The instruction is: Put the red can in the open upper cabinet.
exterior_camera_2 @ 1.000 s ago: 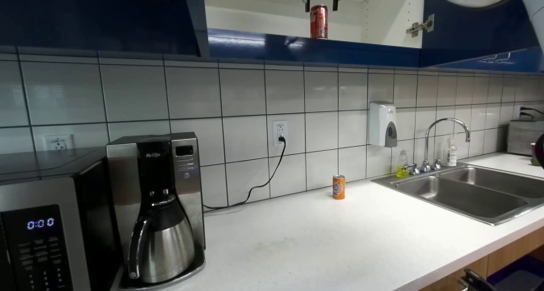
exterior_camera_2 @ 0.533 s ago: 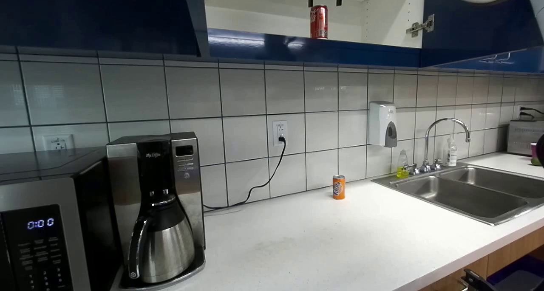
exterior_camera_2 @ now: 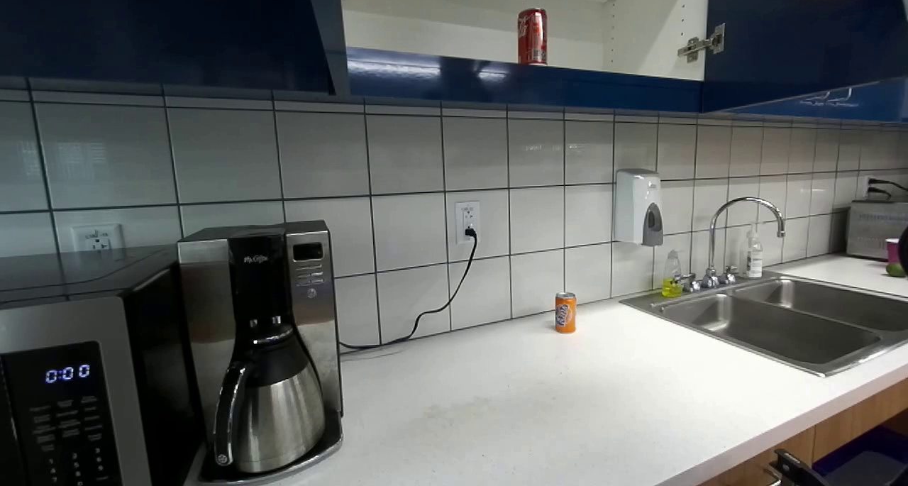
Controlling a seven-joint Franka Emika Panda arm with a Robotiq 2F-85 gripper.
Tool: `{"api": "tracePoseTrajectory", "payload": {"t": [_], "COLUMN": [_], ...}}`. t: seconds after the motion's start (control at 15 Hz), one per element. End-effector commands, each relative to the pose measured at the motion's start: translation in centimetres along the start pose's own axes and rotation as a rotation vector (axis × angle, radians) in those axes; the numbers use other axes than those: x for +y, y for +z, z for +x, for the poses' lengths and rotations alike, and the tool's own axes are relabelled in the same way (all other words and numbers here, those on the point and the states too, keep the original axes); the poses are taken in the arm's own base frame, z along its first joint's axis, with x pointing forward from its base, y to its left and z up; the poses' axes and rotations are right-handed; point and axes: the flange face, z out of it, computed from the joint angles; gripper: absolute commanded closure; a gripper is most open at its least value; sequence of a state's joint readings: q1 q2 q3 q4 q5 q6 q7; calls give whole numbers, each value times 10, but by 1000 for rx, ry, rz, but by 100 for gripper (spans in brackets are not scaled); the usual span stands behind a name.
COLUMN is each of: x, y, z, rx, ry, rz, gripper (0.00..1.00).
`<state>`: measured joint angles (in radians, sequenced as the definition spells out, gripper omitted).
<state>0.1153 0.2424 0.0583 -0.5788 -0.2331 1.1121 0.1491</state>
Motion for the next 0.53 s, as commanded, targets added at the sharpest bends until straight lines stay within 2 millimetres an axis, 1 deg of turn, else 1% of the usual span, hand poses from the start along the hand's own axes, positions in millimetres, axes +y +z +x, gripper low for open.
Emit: {"api": "tracePoseTrajectory", "payload": {"t": [0.0, 0.47], "x": [-1, -20], "y": [-14, -26], "z": [-20, -52], "rx": [-28, -67], "ry": [-56, -130], "rz": [10, 5], "gripper": [0, 0]}}
